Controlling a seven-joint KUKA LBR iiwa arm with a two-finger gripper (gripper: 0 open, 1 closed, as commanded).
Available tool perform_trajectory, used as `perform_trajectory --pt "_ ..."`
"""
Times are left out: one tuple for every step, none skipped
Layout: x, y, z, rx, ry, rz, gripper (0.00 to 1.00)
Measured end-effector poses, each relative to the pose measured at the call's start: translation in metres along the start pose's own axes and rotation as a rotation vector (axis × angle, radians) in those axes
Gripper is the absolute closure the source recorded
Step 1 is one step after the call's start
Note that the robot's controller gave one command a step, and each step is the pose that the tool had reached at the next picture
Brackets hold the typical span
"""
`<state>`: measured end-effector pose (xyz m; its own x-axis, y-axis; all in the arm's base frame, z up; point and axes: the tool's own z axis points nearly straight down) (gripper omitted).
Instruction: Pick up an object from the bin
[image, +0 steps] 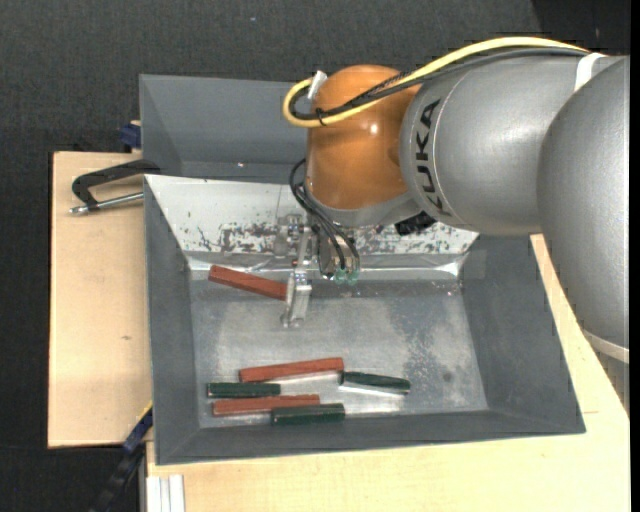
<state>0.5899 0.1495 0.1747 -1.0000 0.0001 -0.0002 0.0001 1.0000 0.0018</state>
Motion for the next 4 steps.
perform_trajectory --pt "0.000 0.000 0.000 0.000 0.000 0.000 0.00" --pt "0.005 0.001 0.051 -0.002 -0.006 0.027 0.00" --pt "-0.010 -0.018 0.097 0.000 -0.001 0.016 0.00" --pt "-0.009 -0.001 0.104 -0.001 -0.004 0.227 1.00"
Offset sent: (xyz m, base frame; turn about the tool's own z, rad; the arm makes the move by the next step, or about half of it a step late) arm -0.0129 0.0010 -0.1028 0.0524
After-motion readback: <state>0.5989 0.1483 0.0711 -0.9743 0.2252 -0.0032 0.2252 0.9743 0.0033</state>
